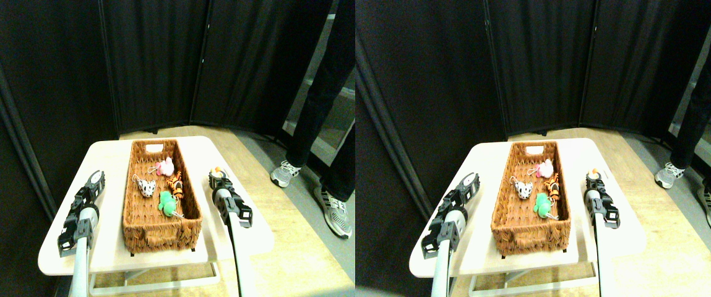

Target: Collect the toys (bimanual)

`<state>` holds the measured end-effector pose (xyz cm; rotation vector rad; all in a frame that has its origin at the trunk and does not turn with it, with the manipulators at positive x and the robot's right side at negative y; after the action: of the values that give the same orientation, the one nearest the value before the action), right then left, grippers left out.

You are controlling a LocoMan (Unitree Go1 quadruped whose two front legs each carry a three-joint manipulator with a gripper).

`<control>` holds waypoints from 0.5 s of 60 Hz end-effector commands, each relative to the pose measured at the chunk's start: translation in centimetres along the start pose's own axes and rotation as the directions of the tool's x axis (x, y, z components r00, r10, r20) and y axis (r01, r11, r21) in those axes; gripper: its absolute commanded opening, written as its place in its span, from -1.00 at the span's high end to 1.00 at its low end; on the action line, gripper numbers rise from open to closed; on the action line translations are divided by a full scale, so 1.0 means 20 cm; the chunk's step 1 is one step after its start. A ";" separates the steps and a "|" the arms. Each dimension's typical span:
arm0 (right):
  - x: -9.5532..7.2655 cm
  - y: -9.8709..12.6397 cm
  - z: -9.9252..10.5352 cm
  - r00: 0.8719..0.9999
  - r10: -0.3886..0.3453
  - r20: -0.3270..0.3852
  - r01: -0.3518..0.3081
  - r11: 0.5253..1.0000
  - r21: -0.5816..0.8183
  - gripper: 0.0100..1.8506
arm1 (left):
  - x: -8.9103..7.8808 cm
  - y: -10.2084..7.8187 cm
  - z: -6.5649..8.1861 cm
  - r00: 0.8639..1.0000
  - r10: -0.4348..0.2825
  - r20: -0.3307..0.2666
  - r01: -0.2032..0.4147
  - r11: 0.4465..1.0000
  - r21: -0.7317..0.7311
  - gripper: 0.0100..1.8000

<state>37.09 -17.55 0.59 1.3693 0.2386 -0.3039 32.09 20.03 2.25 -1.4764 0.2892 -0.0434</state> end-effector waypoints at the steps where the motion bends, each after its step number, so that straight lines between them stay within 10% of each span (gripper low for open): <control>1: -0.04 0.11 0.02 0.996 0.095 0.002 -0.094 0.995 -0.035 1.00 | 0.01 -0.03 -0.01 0.999 -0.035 -0.015 0.035 0.999 0.018 1.00; 30: -0.28 0.52 -0.09 0.943 0.267 -0.200 -0.291 0.951 -0.106 1.00 | -0.01 -0.05 0.00 0.998 -0.057 -0.011 0.058 0.998 0.023 1.00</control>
<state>35.43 -14.34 9.82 1.2694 0.2535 0.0068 31.92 20.09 2.19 -1.4793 0.2872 -0.0443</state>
